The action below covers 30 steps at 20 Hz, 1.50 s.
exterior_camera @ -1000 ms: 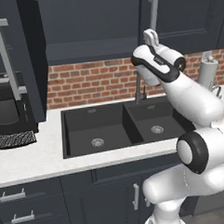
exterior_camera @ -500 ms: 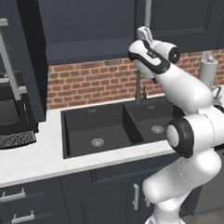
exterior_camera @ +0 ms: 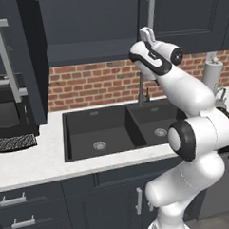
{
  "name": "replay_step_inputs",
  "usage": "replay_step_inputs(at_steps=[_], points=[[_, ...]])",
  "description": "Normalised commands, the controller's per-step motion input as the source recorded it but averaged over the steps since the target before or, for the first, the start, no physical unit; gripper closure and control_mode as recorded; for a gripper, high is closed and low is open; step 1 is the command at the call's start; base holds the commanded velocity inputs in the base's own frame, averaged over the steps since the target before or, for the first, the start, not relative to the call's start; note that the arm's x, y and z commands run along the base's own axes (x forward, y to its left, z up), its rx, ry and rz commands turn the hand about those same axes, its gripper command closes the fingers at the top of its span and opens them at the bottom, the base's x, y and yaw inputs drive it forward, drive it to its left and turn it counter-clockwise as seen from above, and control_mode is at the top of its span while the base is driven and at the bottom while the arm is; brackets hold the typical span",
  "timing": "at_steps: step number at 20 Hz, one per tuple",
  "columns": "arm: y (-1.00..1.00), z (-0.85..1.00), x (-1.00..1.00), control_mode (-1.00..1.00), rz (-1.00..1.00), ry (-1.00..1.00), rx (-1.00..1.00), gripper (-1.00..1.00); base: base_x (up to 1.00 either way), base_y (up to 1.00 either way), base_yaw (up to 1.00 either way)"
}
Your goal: Pick the kettle from the counter and place it on the tray. Then pick the mug from the cabinet and place it on the tray. Then close the cabinet doors.
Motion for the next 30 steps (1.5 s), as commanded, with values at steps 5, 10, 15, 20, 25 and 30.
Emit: replay_step_inputs(at_steps=[5,10,15,20,25,30], points=[[0.63,-0.57,0.34,-1.00,0.00,0.10,-0.06,-1.00,0.00,0.00,0.00],[0.67,-0.75,0.18,-1.00,0.00,0.11,-0.10,-1.00,0.00,0.00,0.00],[0.73,-0.67,0.01,-1.00,0.00,0.13,-0.11,-1.00,0.00,0.00,0.00],[0.64,-0.34,-0.21,-1.00,0.00,0.05,-0.05,-1.00,0.00,0.00,0.00],[0.06,0.25,-0.91,-1.00,-0.03,-0.10,0.00,-1.00,0.00,0.00,0.00],[0.05,0.14,-0.94,-1.00,-0.03,-0.01,-0.04,-1.00,0.00,0.00,0.00]])
